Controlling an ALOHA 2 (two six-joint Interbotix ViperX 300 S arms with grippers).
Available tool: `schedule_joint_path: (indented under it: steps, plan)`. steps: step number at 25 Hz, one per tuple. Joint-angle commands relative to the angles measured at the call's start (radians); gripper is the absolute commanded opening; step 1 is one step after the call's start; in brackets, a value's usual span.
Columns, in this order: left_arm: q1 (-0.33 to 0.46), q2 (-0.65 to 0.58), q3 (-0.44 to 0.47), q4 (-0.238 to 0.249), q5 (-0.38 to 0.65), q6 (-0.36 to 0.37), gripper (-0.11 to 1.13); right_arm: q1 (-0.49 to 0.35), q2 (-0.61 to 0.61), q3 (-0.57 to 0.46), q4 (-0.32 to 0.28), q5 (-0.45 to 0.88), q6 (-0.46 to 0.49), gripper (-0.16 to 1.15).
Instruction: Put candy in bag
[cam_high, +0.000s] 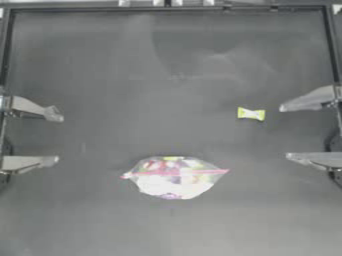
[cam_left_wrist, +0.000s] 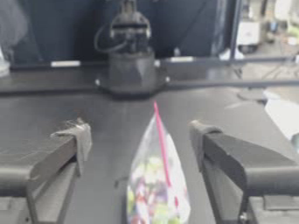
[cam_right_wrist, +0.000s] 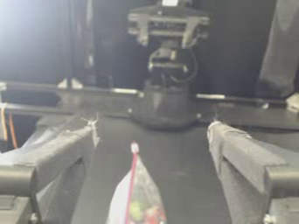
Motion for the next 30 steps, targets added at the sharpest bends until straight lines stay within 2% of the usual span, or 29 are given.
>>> schedule_joint_path:
  steps: [1, 6, 14, 30]
  plan:
    - [-0.002, 0.014, -0.029, -0.002, 0.005, 0.000, 1.02, 0.002, 0.011, -0.061, 0.002, 0.066, 0.000, 1.02]
    - [-0.002, 0.015, -0.029, -0.003, 0.034, -0.002, 1.01, 0.002, 0.044, -0.183, 0.009, 0.293, 0.003, 1.01]
    - [-0.002, 0.015, -0.029, -0.006, 0.087, -0.005, 1.01, 0.002, 0.227, -0.431, 0.028, 0.623, 0.003, 1.01]
    - [0.002, 0.008, -0.009, -0.011, 0.114, -0.006, 1.01, 0.035, 0.591, -0.861, 0.028, 1.040, 0.008, 1.00]
